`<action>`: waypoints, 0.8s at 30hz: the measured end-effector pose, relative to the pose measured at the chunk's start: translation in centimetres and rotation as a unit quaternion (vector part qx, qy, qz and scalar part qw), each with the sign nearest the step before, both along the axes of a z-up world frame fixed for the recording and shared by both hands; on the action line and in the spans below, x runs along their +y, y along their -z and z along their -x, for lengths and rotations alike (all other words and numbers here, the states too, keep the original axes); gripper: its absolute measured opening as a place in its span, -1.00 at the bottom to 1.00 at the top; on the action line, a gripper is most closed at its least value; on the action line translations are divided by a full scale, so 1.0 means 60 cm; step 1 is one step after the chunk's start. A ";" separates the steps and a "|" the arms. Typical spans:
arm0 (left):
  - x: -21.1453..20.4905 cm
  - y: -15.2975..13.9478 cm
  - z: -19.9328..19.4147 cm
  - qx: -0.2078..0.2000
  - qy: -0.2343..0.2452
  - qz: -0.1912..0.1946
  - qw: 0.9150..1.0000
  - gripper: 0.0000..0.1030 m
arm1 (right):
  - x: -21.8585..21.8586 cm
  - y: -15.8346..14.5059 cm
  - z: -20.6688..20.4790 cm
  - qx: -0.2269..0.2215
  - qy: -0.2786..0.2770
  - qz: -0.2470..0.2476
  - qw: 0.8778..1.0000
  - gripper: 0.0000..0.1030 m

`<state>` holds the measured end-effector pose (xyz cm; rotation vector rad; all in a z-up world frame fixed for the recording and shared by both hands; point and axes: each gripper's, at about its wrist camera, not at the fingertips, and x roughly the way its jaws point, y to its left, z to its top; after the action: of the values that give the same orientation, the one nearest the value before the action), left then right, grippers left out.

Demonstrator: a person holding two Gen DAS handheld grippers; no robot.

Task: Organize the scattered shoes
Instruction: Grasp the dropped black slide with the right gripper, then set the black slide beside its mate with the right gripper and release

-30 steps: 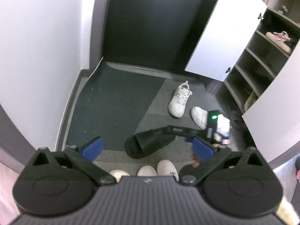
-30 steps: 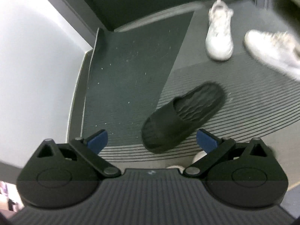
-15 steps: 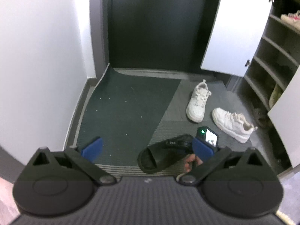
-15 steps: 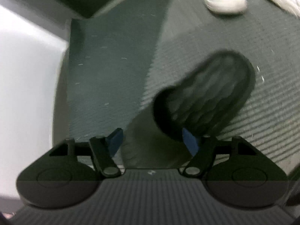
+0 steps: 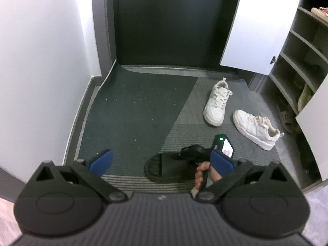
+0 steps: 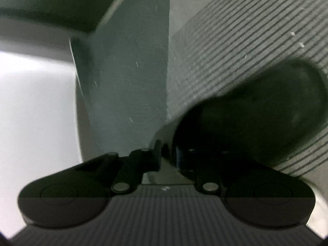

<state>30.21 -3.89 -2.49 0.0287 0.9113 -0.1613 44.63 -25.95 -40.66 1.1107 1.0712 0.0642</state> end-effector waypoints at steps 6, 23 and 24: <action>-0.006 -0.025 0.034 -0.017 0.017 0.003 1.000 0.99 | -0.087 -0.060 0.062 -0.060 0.122 -0.028 0.990 -0.73; -0.029 -0.069 0.122 -0.006 0.102 0.056 0.993 0.99 | -0.360 -0.100 0.500 -0.071 0.486 0.024 0.871 -0.76; -0.031 -0.068 0.124 -0.006 0.103 0.054 0.993 0.99 | -0.364 -0.081 0.533 -0.064 0.511 0.017 0.857 -0.76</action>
<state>22.74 -5.75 1.60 0.0230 0.8863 -0.4028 12.65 -47.81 -35.79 1.4958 0.2546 -0.7157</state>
